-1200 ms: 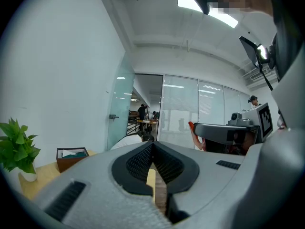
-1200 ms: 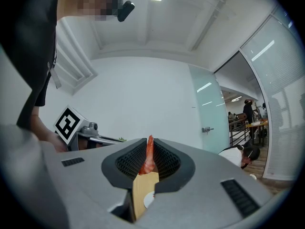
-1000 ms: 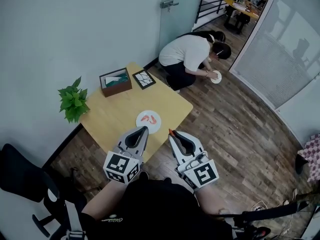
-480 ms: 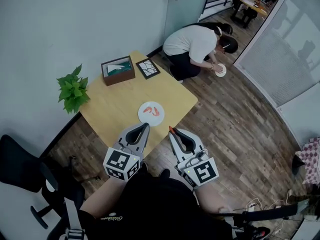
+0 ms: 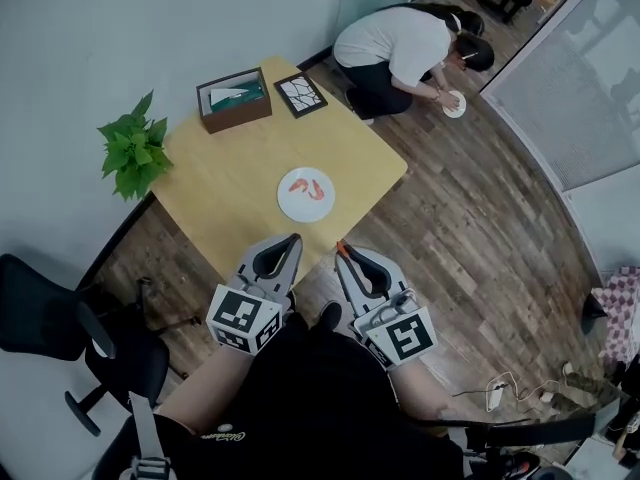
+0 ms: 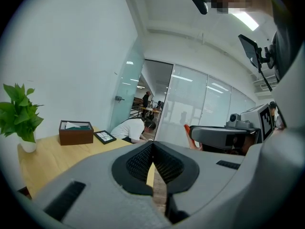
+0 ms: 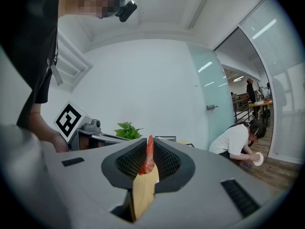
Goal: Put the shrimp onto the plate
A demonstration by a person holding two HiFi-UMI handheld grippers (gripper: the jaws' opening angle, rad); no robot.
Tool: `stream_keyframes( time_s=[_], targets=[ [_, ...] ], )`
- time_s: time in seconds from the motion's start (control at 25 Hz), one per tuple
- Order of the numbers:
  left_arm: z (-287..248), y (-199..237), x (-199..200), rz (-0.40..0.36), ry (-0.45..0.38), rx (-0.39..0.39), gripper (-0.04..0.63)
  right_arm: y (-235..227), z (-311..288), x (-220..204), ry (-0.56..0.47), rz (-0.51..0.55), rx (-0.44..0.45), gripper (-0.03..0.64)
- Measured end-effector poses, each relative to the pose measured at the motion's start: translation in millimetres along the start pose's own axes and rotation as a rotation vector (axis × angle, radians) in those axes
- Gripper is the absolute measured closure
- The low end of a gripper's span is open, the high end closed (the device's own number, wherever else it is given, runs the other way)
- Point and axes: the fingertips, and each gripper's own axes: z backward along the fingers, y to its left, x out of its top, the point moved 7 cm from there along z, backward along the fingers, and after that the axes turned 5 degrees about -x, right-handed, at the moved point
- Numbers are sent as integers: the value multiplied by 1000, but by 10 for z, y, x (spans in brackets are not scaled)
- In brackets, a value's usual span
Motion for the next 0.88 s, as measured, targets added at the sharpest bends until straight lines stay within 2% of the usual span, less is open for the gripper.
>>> stream_keyframes(
  time_s=[0.44, 0.88],
  targets=[
    [-67, 90, -256, 49, 50, 12, 594, -25, -119, -289, 74, -40, 19, 574],
    [-135, 307, -280, 62, 62, 43, 594, -93, -365, -373, 106, -47, 35, 574]
  ],
)
